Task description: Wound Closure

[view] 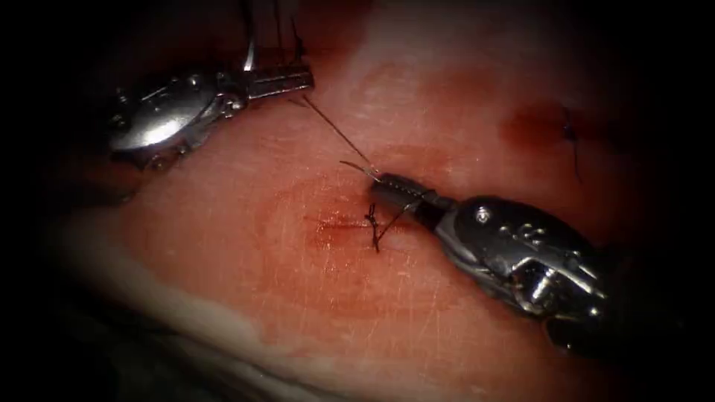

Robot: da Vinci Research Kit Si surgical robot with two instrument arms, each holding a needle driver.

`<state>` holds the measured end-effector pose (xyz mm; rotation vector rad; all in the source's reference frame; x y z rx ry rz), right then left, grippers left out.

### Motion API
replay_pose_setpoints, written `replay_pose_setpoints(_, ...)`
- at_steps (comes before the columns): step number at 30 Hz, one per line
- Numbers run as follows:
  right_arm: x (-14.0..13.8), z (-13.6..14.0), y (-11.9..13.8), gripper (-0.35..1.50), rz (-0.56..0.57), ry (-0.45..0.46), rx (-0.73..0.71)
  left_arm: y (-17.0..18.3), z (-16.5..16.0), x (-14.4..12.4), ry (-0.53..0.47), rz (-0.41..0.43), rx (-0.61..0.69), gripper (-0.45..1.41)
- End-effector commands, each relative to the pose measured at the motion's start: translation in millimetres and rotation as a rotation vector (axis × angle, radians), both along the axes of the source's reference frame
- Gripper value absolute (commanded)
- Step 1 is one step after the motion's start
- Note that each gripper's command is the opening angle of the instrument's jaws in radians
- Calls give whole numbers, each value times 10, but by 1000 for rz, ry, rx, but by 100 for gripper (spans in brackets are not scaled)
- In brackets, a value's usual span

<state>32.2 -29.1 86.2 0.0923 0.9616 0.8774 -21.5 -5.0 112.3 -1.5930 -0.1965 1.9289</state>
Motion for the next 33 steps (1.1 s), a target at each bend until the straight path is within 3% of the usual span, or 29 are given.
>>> replay_pose_setpoints(1,7,12,-12,-35,-10,4,3,3,7,-5,2,-1,-2,-45)
replay_pose_setpoints(17,-2,16,-55,-35,-134,10,28,91,6,-12,35,-31,-31,-45)
replay_pose_setpoints(33,2,19,-69,-35,-271,55,13,146,22,-15,58,-52,-52,-45)
